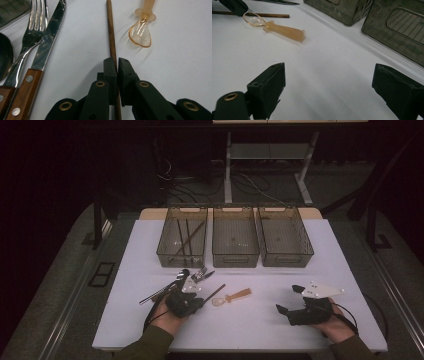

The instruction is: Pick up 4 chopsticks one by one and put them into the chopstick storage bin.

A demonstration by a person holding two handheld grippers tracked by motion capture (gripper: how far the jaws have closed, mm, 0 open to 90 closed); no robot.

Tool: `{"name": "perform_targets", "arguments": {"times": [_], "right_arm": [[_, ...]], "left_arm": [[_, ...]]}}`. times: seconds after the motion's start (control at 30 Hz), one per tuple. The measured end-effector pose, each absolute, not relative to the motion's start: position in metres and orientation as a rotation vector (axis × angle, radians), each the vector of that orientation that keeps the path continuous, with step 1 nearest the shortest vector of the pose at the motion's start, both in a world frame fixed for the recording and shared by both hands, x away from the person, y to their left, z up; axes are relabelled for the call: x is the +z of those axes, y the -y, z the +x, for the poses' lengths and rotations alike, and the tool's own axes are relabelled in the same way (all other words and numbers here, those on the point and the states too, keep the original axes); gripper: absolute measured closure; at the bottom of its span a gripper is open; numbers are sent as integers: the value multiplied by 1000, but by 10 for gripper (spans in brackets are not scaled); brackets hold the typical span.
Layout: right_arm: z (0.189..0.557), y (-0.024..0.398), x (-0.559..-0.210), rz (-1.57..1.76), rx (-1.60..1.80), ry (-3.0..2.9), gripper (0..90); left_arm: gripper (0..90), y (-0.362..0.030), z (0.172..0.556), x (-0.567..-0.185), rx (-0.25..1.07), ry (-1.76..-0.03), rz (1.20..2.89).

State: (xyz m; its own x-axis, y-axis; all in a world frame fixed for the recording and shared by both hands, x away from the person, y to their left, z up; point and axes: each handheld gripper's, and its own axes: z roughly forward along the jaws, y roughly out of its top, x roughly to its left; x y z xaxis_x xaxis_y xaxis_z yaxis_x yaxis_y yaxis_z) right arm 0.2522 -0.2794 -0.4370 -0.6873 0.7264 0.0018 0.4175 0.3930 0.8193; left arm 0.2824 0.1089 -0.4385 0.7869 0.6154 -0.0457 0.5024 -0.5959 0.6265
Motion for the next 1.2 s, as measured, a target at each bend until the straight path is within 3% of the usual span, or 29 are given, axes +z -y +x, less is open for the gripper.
{"name": "perform_targets", "arguments": {"times": [1.2], "right_arm": [[252,279,-437,993,1200,-2300,117]], "left_arm": [[852,-134,296,-414,141,-809,2223]]}}
